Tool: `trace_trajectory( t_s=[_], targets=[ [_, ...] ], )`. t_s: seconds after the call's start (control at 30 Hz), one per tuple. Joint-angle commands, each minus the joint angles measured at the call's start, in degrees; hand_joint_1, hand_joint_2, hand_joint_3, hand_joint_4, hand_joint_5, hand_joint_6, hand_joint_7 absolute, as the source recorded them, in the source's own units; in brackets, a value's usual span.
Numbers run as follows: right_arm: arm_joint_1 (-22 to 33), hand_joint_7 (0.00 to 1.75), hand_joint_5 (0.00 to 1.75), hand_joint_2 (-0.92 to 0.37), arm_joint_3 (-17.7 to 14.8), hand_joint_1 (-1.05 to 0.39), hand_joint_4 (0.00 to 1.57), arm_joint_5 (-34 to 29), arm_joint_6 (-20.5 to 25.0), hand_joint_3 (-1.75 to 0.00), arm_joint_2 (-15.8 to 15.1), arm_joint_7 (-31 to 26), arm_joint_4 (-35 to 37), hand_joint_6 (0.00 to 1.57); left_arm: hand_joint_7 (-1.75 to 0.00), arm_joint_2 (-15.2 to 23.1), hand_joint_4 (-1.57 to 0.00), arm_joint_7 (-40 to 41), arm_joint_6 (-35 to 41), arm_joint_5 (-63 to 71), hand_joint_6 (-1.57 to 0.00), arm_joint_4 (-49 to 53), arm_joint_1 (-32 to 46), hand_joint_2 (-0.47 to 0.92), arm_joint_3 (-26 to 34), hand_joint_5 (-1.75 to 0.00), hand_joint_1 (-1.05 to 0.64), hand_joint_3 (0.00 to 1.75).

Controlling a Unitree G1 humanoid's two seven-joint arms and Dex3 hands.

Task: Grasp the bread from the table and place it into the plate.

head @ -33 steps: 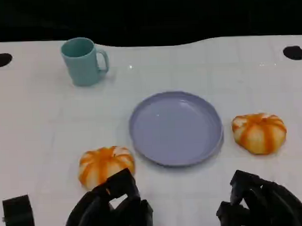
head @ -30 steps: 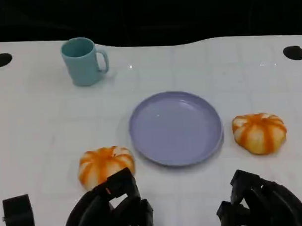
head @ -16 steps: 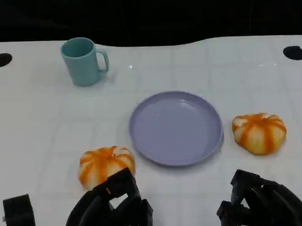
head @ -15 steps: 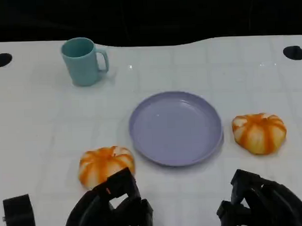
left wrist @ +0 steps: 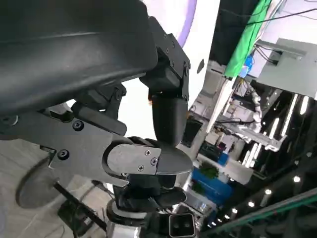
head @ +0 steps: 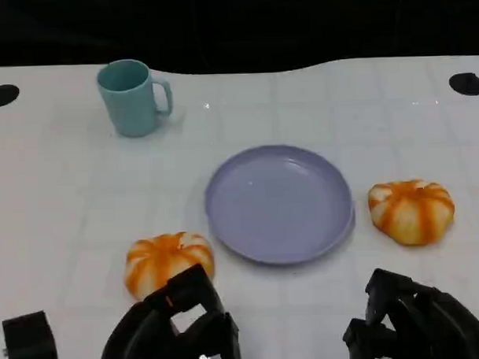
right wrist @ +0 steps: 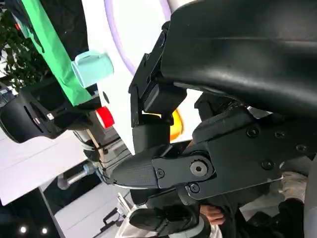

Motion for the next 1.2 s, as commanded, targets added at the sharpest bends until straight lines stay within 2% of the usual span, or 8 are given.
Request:
trace_trajectory(
  t_s=[0.03, 0.17, 0.3, 0.5, 0.7, 0.87, 1.1, 1.2],
  targets=[
    [-0.25, 1.39, 1.61, -0.92, -0.41, -0.73, 0.89, 0.6, 0.29, -0.22, -0.36, -0.27, -0.51, 0.78, -1.4, -0.89, -0.54, 3.47, -5.32, 4.29, -0.43, -2.07, 0.02, 0.92, -0.16, -1.74, -0.59, 0.35],
    [-0.67, 1.41, 1.62, -0.92, -0.39, -0.74, 0.88, 0.46, 0.11, -0.23, -0.35, -0.04, -0.12, 0.78, -1.02, -0.2, -0.47, 6.71, -7.17, 8.09, -0.43, -4.71, -1.13, 0.92, 0.22, -1.57, -0.57, 0.34],
    [-0.86, 1.41, 1.63, -0.92, -0.47, -0.74, 0.88, 0.58, 0.39, -0.23, -0.28, -0.15, 0.08, 0.77, -0.55, 3.78, -0.45, 10.65, -9.77, 18.42, -0.49, -7.59, -2.26, 0.92, -0.21, -1.28, -0.63, 0.31],
    [-1.7, 1.4, 1.63, -0.92, -0.61, -0.75, 0.88, 0.59, 0.03, -0.23, -0.53, 0.65, 1.07, 0.78, -0.23, 6.79, -0.44, 13.69, -10.74, 24.9, -0.49, -10.24, -3.98, 0.92, -0.12, -0.97, -0.64, 0.19],
    [-2.13, 1.38, 1.63, -0.92, -0.43, -0.74, 0.88, 0.67, 0.22, -0.21, -0.26, 0.87, 1.57, 0.79, -0.1, 8.03, -0.43, 20.33, -7.78, 36.88, -0.5, -15.5, -4.41, 0.91, -1.23, -0.77, -0.58, 0.04],
    [-1.94, 1.37, 1.63, -0.92, -0.41, -0.74, 0.89, 0.49, -0.03, -0.21, -0.14, 0.73, 1.26, 0.79, -0.05, 9.93, -0.4, 23.49, -4.77, 49.15, -0.48, -20.26, -4.33, 0.9, -3.07, -0.69, -0.57, 0.0],
    [-1.86, 1.38, 1.63, -0.92, -0.67, -0.74, 0.89, 0.79, -0.14, -0.21, -0.23, 0.96, 0.97, 0.8, 0.0, 12.32, -0.43, 24.85, -0.91, 66.61, -0.41, -24.45, -5.77, 0.91, -6.31, -0.48, -0.65, 0.0],
    [-1.75, 1.38, 1.62, -0.92, -0.59, -0.73, 0.89, 0.59, -0.26, -0.22, -0.25, 0.96, 0.96, 0.79, 0.0, 13.16, -0.42, 22.13, 2.82, 74.52, -0.4, -26.44, -6.88, 0.92, -7.75, -0.43, -0.69, 0.0]
  ],
)
